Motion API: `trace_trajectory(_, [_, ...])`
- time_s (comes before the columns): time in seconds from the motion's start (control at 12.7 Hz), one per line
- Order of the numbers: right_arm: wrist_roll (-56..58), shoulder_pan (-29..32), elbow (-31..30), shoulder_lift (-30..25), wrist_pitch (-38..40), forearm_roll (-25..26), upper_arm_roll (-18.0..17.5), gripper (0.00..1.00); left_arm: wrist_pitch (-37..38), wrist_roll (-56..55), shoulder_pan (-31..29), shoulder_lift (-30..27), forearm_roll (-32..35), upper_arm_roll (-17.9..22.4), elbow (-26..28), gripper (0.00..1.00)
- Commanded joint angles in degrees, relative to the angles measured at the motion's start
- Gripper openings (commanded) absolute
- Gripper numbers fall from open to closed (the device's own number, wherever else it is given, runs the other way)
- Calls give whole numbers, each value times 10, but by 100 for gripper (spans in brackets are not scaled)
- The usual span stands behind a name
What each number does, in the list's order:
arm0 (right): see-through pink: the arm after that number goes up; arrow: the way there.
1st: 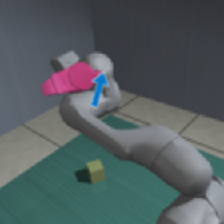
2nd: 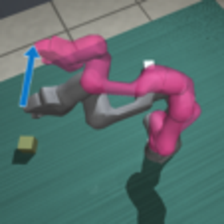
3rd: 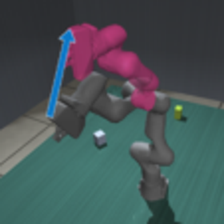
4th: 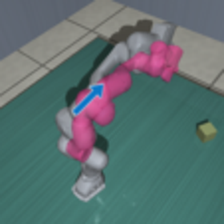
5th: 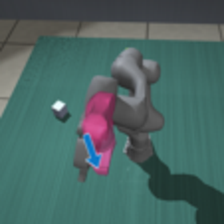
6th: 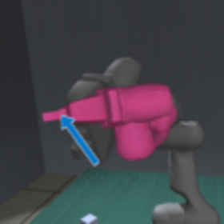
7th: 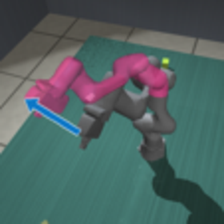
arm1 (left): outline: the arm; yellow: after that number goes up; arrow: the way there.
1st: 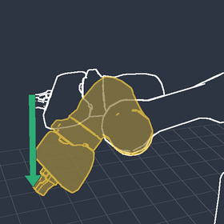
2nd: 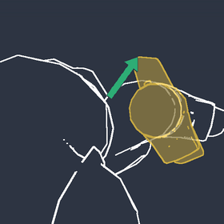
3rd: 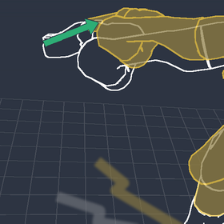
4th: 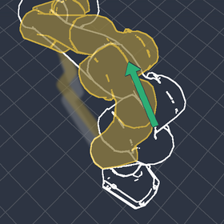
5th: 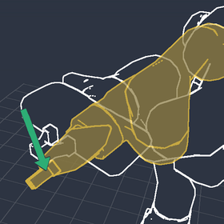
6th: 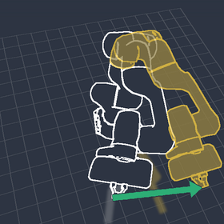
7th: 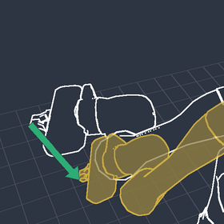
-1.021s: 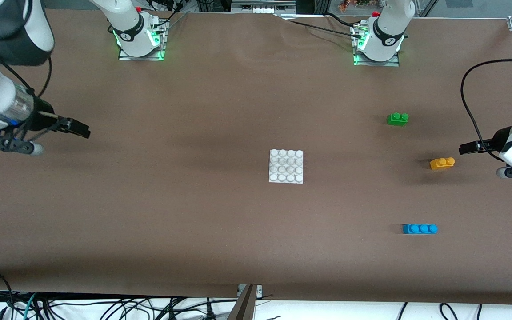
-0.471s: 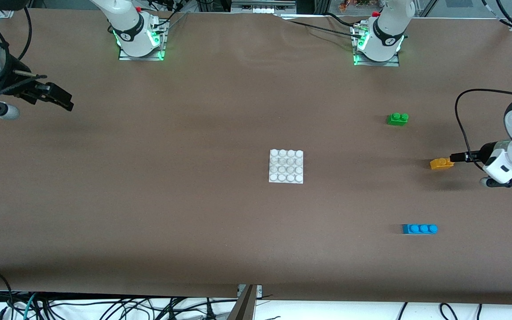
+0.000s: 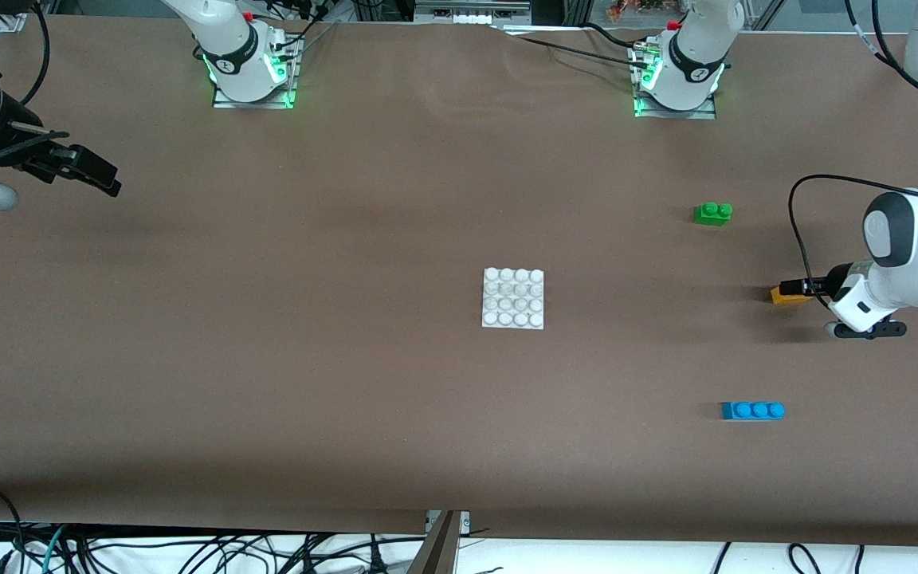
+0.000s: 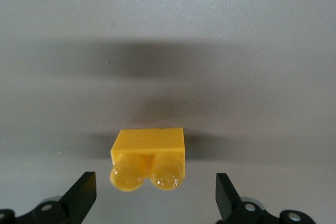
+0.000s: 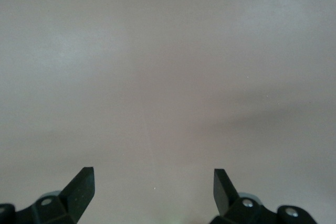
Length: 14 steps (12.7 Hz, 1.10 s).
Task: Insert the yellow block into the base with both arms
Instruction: 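Grasp the yellow block with the left gripper, then lift the yellow block and carry it toward the base plate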
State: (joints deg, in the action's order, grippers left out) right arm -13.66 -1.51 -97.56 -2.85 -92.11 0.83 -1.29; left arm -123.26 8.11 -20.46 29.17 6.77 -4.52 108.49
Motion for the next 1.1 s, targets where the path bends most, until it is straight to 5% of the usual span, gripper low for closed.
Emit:
trace_trajectory(0.0, [54,12,8,2,-6,4,0,100,-18,9,2,2,12,1,10,100])
trace_trajectory(0.71, [88,17,5,5,-11,0,16,100,-54,32,-3,21,13,12,14,99])
trace_trajectory(0.86, [93,17,5,7,-11,0,18,100,-54,32,-3,22,12,12,14,88])
trace_trajectory(1.02, [93,16,5,10,-15,0,18,100,-54,32,-2,20,13,12,19,64])
